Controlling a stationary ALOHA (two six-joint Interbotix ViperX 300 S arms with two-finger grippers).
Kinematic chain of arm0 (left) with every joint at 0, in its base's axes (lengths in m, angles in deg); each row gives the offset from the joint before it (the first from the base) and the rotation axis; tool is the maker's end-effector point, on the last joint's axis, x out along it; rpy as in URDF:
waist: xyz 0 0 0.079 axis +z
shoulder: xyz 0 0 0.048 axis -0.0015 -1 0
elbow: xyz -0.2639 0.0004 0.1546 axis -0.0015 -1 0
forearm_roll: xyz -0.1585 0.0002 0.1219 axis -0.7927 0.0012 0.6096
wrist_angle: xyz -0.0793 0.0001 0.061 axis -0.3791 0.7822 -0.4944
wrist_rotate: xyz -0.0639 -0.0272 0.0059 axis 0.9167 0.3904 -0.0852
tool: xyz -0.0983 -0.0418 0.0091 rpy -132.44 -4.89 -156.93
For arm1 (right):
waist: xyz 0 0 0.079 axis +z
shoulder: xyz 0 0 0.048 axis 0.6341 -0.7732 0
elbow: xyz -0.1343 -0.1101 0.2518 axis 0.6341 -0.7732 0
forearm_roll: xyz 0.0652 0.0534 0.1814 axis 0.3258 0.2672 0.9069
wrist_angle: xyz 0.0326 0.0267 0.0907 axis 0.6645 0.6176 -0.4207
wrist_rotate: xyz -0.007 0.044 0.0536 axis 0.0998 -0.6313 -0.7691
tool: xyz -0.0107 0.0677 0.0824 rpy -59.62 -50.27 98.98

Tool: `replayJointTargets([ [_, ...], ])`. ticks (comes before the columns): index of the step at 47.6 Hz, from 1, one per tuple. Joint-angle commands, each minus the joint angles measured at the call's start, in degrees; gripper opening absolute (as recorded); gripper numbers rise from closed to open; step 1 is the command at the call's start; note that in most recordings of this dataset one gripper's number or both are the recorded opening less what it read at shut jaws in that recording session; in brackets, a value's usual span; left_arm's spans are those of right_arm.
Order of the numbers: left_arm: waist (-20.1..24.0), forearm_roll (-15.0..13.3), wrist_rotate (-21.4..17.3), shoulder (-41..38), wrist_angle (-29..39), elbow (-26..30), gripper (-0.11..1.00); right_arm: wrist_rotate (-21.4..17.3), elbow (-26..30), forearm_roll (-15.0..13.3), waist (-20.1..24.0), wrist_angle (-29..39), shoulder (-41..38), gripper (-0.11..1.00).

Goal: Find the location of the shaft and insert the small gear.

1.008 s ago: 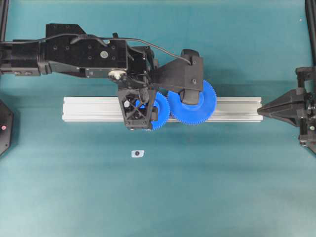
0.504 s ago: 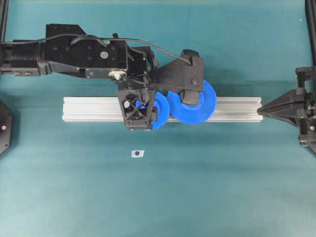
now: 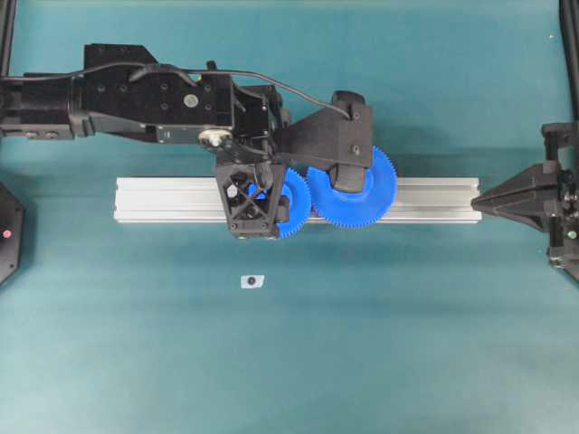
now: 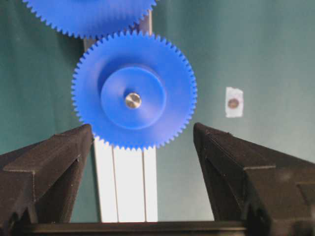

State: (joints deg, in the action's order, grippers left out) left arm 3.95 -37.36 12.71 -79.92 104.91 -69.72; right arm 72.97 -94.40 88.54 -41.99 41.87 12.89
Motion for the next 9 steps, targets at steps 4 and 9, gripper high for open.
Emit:
replayJointTargets([
  [4, -0.18, 0.26, 0.09, 1.76, -0.18, 1.32, 0.80, -0.53, 0.53, 0.00, -0.09, -0.35, -0.44, 0.02],
  [9, -0.18, 0.26, 0.09, 1.85, -0.18, 1.41, 0.80, -0.62, 0.44, 0.00, -0.09, -0.35, -0.44, 0.02],
])
